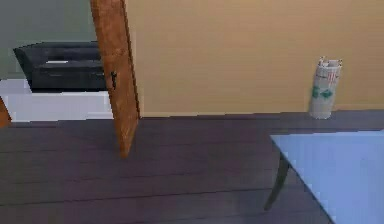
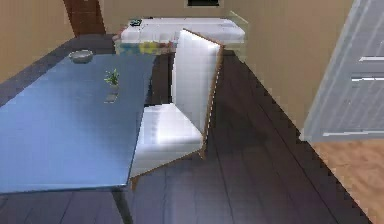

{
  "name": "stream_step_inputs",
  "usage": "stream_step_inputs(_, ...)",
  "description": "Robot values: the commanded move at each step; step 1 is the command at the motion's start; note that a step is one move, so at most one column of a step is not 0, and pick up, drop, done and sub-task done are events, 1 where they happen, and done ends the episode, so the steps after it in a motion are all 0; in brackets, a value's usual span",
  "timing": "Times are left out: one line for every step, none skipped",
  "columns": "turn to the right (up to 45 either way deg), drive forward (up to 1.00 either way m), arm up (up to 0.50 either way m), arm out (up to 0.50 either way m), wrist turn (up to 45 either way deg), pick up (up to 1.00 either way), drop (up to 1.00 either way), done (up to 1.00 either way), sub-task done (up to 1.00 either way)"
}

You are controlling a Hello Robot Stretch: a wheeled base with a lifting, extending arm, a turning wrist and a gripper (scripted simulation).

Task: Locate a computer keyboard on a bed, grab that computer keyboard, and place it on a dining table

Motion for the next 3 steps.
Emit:
stream_step_inputs(0.0,1.00,0.00,0.00,0.0,0.00,0.00,0.00,0.00)
stream_step_inputs(3.0,0.00,0.00,0.00,0.0,0.00,0.00,0.00,0.00)
stream_step_inputs(0.0,0.35,0.00,0.00,0.0,0.00,0.00,0.00,0.00)
